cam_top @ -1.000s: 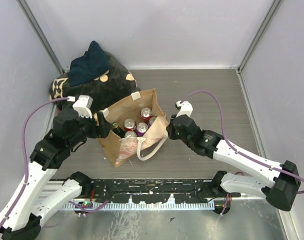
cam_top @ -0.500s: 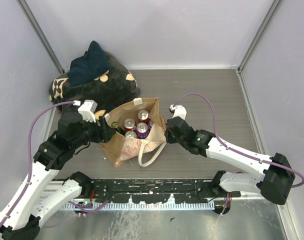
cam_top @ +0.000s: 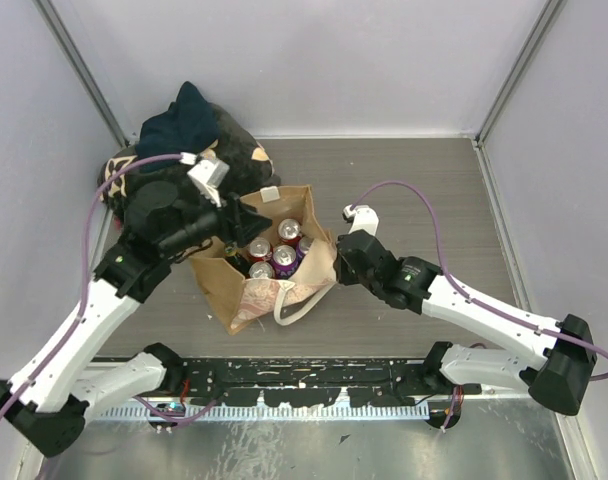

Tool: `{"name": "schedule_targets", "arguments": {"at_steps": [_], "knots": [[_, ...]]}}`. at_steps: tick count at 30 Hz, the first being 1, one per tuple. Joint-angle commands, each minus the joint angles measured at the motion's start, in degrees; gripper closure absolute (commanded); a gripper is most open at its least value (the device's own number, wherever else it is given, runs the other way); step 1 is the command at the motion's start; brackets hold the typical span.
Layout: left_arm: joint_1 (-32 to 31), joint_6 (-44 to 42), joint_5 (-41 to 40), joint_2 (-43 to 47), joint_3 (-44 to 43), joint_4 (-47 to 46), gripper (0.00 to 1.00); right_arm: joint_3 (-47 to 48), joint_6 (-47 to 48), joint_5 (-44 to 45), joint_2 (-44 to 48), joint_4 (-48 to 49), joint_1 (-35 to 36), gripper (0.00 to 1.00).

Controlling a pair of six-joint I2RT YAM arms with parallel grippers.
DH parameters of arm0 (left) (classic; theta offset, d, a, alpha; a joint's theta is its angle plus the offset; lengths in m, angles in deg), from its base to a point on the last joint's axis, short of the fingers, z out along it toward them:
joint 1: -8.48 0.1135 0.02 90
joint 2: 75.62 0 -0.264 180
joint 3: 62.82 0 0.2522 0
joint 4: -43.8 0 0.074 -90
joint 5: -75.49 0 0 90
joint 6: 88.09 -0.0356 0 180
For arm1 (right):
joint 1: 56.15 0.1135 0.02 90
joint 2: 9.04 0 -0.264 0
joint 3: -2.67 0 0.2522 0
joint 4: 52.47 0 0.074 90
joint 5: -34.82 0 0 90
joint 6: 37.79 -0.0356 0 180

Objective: Take the beverage out of the canvas bag

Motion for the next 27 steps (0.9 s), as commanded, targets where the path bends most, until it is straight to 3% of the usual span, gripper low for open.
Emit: {"name": "schedule_targets", "arguments": {"at_steps": [1,7,13,19,27], "knots": [[-5.11,2.03,9.79,-4.91,2.32,-8.83,0.43,2.8,1.07,1.4,1.52,-5.33,0.8,0.81],[-16.1,0.37,11.57,-9.13,7.41,-9.37,0.51,3.41,1.26,3.94,1.13,-3.87,0.8,0.81],[-17.21,3.23,6.79,-8.06,13.13,-9.85,0.84,3.61,1.41,5.25,0.9,-2.41,0.8,0.81],[-17.18,8.69,3.44,-7.42,19.92,-12.06,0.85,3.76,2.0,5.94,1.23,-3.62,0.75,0.82],[-17.13,6.12,3.88,-7.38,23.97,-5.31,0.91,9.39,4.89,7.42,2.36,-5.15,0.8,0.81]]}}
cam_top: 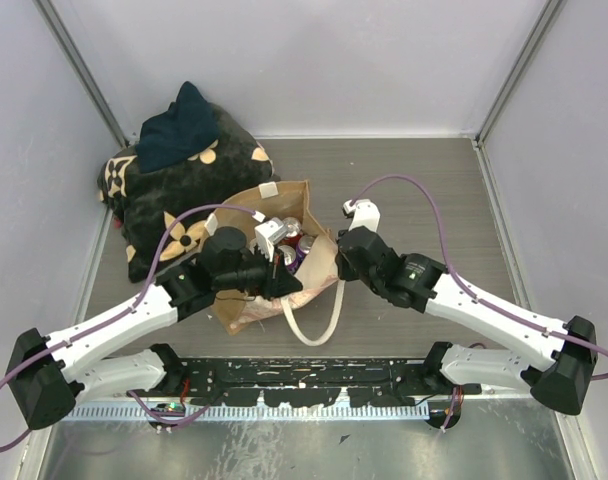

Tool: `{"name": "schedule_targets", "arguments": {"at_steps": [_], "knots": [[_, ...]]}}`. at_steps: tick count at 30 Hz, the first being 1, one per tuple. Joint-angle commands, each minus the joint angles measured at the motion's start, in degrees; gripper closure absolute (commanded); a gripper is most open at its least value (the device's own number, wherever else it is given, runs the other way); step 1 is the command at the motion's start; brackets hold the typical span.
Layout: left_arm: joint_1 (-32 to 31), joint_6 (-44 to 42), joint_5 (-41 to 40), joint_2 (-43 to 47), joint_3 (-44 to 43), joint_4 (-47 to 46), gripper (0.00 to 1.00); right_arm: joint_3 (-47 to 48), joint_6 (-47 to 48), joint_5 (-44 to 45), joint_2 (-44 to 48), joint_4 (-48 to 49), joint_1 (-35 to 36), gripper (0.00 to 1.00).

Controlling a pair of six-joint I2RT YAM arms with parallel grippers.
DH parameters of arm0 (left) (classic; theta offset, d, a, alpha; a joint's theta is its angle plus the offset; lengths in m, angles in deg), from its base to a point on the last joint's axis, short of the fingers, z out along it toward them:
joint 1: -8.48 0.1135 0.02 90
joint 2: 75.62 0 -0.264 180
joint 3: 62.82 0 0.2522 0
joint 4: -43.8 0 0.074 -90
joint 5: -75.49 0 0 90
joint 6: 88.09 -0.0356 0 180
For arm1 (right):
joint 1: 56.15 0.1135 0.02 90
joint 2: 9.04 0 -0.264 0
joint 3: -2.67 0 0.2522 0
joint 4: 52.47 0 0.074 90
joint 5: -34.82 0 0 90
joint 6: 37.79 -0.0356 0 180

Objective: Take the beverage out of the canvas bag

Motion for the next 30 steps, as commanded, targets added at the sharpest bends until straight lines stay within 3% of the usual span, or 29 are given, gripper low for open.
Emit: {"name": "schedule_targets", "arguments": {"at_steps": [1,12,20,30], "knots": [[-0.12,-1.7,0.1,-0.21,4.39,8.2,0.92,7.2,3.96,4.06,1.51,-2.14,0.01,0.81],[-0.12,-2.17,-0.73,-4.45,9.66,5.11,0.94,18.74,11.21,-2.86,-4.79,4.51,0.01,0.65],[-0.11,-2.89,0.05,-8.24,9.87,3.11,0.94,23.25,15.02,-9.6,-14.91,6.62,0.05,0.64],[-0.1,-4.02,0.62,-5.61,9.92,2.83,0.93,24.35,15.65,-8.27,-22.96,4.94,0.09,0.63]]}}
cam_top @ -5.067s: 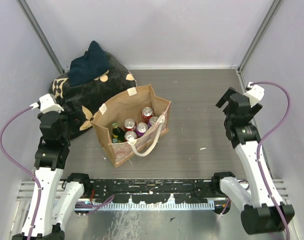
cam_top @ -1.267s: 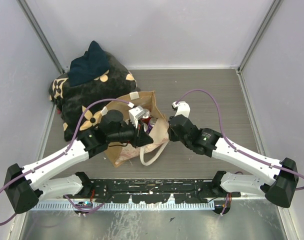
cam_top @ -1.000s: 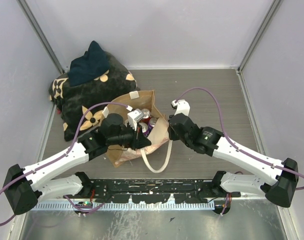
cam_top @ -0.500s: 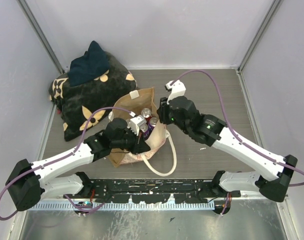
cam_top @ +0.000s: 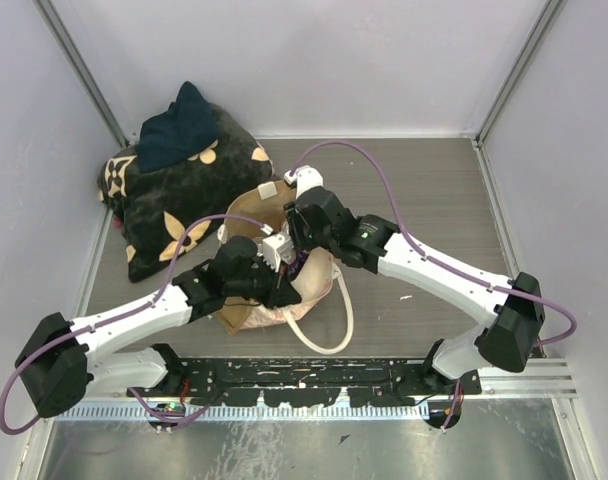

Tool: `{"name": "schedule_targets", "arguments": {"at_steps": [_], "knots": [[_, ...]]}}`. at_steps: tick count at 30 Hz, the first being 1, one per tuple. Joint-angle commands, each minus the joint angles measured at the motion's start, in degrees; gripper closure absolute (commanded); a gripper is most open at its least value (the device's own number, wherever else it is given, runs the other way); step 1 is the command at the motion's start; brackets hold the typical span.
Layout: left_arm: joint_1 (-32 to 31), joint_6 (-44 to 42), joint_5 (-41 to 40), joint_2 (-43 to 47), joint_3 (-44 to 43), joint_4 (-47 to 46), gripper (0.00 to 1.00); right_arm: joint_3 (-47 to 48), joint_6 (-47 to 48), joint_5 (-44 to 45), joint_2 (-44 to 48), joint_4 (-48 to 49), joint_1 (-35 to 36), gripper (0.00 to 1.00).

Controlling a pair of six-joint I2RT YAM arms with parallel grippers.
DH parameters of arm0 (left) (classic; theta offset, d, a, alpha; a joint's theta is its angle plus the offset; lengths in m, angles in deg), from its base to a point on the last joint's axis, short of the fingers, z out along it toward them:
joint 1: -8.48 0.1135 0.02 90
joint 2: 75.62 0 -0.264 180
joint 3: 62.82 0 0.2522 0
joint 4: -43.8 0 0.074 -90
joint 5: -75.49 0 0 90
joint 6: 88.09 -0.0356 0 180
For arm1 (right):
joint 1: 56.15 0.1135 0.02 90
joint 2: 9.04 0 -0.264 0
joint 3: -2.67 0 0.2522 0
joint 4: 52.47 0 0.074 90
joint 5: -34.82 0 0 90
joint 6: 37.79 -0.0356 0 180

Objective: Take the beverage out of the canvas bag

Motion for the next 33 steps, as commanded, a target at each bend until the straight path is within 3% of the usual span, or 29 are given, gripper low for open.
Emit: {"name": "schedule_targets", "arguments": {"at_steps": [1,11,12,14,15,18,26,33], "knots": [[-0.1,-3.27,-0.5,0.94,3.79,7.79,0.93,1.89,0.89,0.94,-3.15,1.49,0.16,0.63],[-0.08,-3.44,-2.77,3.35,4.4,9.11,0.91,-1.34,-3.79,3.4,-8.42,0.93,-2.78,0.54],[-0.15,-3.54,-2.72,3.19,4.35,9.16,0.91,-1.53,-4.24,3.9,-8.52,0.51,-3.42,0.49],[-0.11,-3.73,-2.73,2.92,4.34,9.12,0.91,-2.01,-5.21,6.3,-8.16,-0.32,-4.26,0.25],[-0.13,-3.89,-2.73,2.82,4.31,9.14,0.91,-2.25,-5.28,7.62,-7.71,-0.7,-4.56,0.17],[-0.08,-4.2,-2.62,2.44,4.01,9.34,0.91,-1.83,-5.14,10.74,-7.09,-2.3,-4.96,0.12],[-0.1,-4.97,-2.6,1.36,3.03,9.93,0.91,-0.25,-10.76,15.03,-9.33,-6.71,-6.13,0.11],[-0.08,-4.98,-2.79,2.16,2.93,10.38,0.92,2.52,-17.36,18.54,-12.17,-11.41,-7.37,0.2]]}}
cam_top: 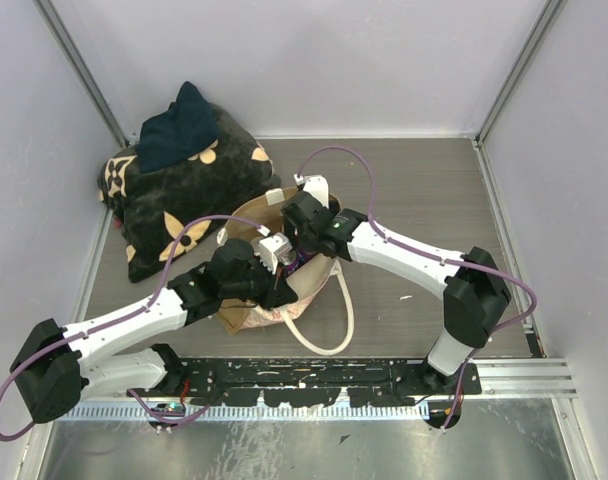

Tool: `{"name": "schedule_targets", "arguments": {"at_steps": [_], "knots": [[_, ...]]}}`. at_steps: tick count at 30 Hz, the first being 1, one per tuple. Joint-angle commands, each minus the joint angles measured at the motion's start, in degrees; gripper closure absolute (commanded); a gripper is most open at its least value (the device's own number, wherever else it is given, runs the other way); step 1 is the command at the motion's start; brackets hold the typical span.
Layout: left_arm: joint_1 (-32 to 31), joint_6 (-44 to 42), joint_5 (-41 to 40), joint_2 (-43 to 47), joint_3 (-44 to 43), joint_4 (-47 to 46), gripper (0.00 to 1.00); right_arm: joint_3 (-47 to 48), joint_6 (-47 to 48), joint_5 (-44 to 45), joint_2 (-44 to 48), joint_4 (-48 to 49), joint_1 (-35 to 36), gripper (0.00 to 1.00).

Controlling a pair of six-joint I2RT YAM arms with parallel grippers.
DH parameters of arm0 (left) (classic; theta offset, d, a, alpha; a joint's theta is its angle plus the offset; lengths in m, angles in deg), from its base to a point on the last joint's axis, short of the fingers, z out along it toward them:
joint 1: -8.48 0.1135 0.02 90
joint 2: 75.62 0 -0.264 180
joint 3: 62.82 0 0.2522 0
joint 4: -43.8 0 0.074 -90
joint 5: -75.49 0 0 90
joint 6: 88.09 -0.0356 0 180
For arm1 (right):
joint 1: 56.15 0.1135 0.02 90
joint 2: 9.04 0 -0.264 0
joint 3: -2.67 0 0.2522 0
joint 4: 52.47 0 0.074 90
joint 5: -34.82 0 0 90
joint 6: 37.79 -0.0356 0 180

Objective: Take the beverage out of the canvas bag

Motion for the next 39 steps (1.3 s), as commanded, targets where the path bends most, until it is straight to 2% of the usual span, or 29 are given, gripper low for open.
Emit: {"name": "schedule_targets", "arguments": {"at_steps": [1,7,23,30,39], "knots": [[-0.08,-2.35,-0.01,-0.81,1.57,9.53,0.91,2.44,-4.24,9.47,-0.92,-7.88,-3.77,0.2],[-0.11,-2.78,-0.54,-0.43,1.19,10.75,0.91,2.01,-4.64,6.53,-2.79,-8.89,-5.21,0.23],[-0.13,-4.08,-1.77,-0.4,-0.09,12.97,0.92,1.12,2.45,-3.26,-8.73,-10.07,-4.3,0.23],[-0.08,-4.34,-2.31,-0.33,-0.49,13.3,0.91,1.4,5.24,-3.97,-10.39,-11.8,-2.36,0.17],[-0.14,-4.78,-2.68,-0.42,-1.01,13.91,0.91,-2.37,7.59,-11.21,-12.35,-8.73,-2.24,0.21]]}}
